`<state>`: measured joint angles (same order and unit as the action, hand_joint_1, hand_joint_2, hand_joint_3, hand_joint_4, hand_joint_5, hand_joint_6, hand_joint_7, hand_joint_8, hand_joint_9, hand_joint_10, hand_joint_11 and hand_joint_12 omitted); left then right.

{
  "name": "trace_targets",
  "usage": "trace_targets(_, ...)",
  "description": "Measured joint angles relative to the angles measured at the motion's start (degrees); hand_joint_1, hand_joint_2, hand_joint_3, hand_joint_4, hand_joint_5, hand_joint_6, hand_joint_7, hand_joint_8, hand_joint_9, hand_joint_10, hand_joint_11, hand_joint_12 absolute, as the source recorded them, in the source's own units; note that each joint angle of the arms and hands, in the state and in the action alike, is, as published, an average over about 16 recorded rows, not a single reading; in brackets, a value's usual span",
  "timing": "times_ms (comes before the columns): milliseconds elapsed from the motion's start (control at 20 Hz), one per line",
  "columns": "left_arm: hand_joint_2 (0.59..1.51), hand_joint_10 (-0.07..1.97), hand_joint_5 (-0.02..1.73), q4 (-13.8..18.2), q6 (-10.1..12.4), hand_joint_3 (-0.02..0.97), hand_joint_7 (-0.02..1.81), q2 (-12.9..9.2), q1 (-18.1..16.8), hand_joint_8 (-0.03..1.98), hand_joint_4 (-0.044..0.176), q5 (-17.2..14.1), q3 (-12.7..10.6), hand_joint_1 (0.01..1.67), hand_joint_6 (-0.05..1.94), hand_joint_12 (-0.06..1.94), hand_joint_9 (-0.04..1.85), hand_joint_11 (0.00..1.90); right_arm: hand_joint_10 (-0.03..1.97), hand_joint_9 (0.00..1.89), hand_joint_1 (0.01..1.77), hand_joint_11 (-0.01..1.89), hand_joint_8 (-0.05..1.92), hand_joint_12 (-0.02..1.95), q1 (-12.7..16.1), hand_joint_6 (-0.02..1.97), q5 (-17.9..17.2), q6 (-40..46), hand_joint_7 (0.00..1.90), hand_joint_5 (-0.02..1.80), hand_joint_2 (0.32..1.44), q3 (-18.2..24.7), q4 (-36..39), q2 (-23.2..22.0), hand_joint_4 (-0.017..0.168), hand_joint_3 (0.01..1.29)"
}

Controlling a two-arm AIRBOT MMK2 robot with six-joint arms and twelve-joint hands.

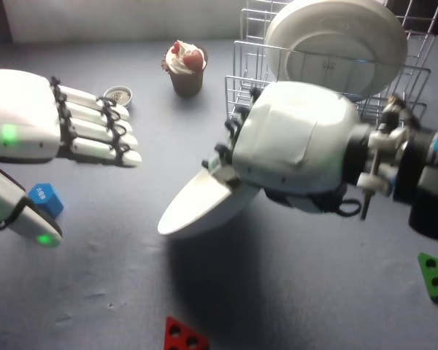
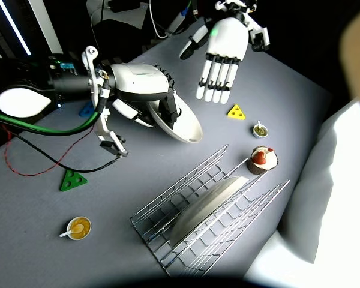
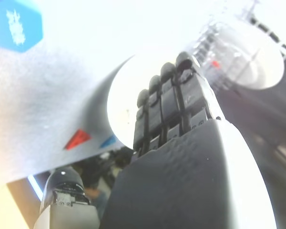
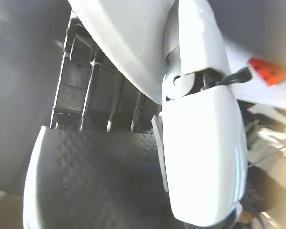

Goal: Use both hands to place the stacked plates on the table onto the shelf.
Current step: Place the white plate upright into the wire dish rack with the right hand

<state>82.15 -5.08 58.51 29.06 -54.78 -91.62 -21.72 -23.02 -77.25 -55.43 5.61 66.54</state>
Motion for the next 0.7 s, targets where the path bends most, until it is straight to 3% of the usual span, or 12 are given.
trace_targets(200,0.989,0.01,0.16,0.15,-0.07,-0.001,0.2,-0.02,-0.76,0.01,0.0,0.71,-1.72,0.01,0.02,0.01,0.19,0.17,0.83,1.13,1.4,1.17,0.47,0.52,4.0,0.87,1.92,1.11,1.15,0.92,0.97,2.43,-7.55,-3.28,-0.004,0.01)
trace_targets(700,0.983,0.01,0.17,2.7,-0.05,-0.001,0.22,0.24,-0.84,0.01,0.0,3.1,-3.96,0.02,0.02,0.01,0.2,0.18,0.73,1.14,1.43,1.06,0.38,1.05,13.7,0.9,6.99,6.34,1.18,0.95,0.97,4.49,-26.47,-7.92,-0.007,0.01)
